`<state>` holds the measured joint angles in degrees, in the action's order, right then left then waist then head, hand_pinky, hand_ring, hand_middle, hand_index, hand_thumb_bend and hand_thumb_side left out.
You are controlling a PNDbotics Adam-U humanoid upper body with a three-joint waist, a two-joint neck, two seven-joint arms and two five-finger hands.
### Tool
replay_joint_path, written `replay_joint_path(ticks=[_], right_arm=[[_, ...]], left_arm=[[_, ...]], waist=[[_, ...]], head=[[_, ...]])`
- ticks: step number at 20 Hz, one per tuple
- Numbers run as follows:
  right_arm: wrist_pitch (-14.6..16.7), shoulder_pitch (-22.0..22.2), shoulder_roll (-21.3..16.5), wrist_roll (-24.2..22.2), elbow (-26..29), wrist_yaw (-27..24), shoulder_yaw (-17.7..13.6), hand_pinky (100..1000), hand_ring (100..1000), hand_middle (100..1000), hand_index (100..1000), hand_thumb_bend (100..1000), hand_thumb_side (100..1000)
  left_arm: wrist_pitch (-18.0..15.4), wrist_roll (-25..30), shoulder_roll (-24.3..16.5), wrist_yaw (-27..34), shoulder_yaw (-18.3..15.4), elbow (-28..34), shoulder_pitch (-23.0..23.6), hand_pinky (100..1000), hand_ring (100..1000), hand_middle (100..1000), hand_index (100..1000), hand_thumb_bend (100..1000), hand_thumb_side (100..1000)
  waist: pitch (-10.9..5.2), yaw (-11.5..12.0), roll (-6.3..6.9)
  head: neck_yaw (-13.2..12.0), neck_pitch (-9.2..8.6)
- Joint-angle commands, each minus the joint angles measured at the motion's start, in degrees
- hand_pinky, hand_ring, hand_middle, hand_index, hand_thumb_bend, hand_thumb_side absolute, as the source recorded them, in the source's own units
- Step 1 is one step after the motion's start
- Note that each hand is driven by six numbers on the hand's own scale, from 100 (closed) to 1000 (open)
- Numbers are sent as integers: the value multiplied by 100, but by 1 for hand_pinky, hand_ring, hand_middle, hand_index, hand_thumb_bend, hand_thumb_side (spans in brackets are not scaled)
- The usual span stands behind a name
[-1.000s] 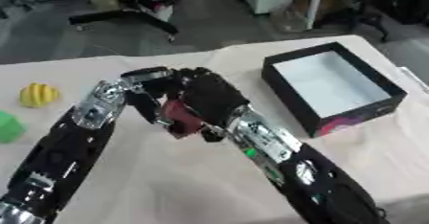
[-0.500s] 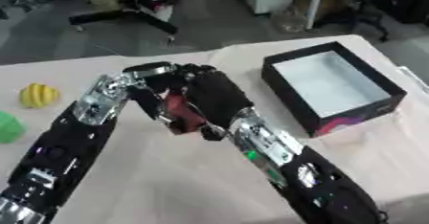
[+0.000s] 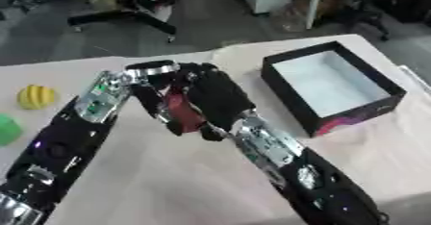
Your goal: Pick up the objects with one hand, pass them to the other hand, and then place them into the box on the other side of the table.
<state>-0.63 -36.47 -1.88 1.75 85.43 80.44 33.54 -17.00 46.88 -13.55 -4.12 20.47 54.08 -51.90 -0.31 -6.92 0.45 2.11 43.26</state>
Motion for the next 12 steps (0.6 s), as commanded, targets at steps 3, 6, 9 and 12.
replay_joint_path(ticks=[3, 6, 9, 12], right_arm=[[-17, -312, -22, 25, 203, 60, -170, 729, 783, 598, 368, 134, 107], [-28, -363, -116, -27, 245, 87, -229, 745, 782, 606, 367, 140, 104], [-53, -390, -193, -76, 270, 110, -289, 753, 781, 609, 366, 144, 100], [-106, -386, -273, -95, 256, 104, -351, 744, 779, 602, 366, 143, 100]], left_arm=[[-982, 509, -230, -538, -4, -69, -141, 882, 861, 889, 951, 1000, 289], [-1150, 509, -295, -802, -217, -233, -158, 878, 856, 890, 950, 1000, 298], [-1249, 509, -286, -1072, -472, -361, -163, 874, 853, 888, 948, 1000, 301], [-1343, 509, -299, -1239, -694, -406, -166, 873, 851, 887, 946, 1000, 295]], waist=[[-118, -16, -5], [-137, -21, -15], [-148, -26, -27], [-154, -30, -38]], head=[[25, 25], [37, 33], [54, 36], [78, 36]])
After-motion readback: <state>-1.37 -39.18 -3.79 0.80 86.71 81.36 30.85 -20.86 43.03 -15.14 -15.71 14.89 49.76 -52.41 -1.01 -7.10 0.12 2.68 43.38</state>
